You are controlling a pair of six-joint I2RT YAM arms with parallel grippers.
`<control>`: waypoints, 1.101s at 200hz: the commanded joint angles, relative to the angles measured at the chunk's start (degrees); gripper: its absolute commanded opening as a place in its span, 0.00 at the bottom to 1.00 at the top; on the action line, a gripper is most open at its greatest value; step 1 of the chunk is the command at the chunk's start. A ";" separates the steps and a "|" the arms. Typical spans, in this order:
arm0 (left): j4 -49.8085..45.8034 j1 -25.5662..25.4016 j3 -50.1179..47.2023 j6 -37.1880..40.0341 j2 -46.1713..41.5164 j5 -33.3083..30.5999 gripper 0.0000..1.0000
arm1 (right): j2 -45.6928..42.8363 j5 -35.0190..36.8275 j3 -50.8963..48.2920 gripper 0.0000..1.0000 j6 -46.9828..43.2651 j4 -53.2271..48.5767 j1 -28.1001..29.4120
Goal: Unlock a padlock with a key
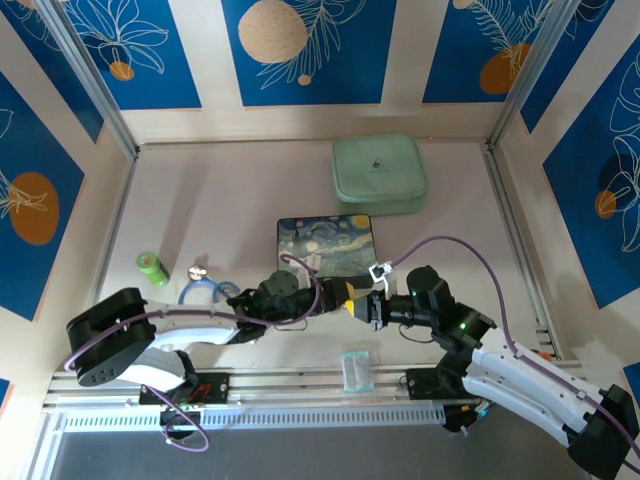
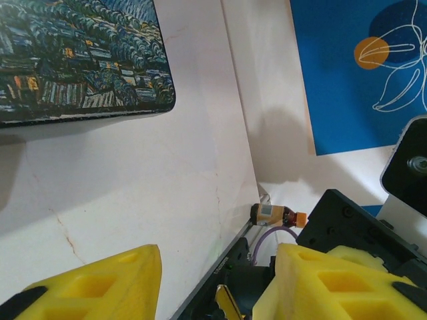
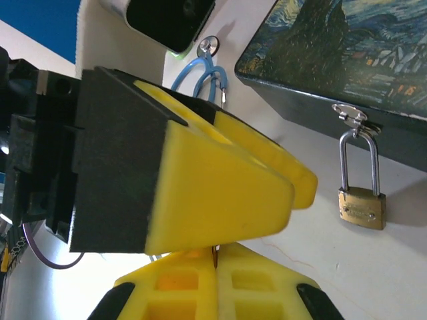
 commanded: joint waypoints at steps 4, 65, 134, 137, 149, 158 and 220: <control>5.77 -0.43 -0.06 -4.53 1.23 -0.07 0.40 | 1.39 0.24 0.28 0.00 -0.81 2.92 0.40; 7.22 -0.34 -0.86 -5.20 3.03 -1.30 0.00 | 1.61 2.31 1.04 0.00 -1.46 0.83 -1.52; 5.48 -0.40 -0.85 -2.39 0.29 -5.28 0.00 | 1.83 -0.54 -0.26 0.29 5.67 5.69 -4.05; 5.85 -0.37 -0.98 -2.30 0.08 -5.80 0.00 | 1.91 -0.81 -0.54 0.36 6.90 6.34 -4.20; 7.27 -0.41 -1.68 -2.01 -0.85 -7.85 0.00 | 2.35 -2.87 -1.64 0.49 11.13 10.26 -5.00; 8.24 -0.41 -1.90 -1.71 -1.40 -9.10 0.00 | 2.65 -4.55 -2.82 0.50 13.86 14.04 -5.28; 23.37 -0.67 -2.90 -0.36 0.35 -13.79 0.00 | 4.04 -3.06 -4.24 0.45 23.26 27.73 -5.23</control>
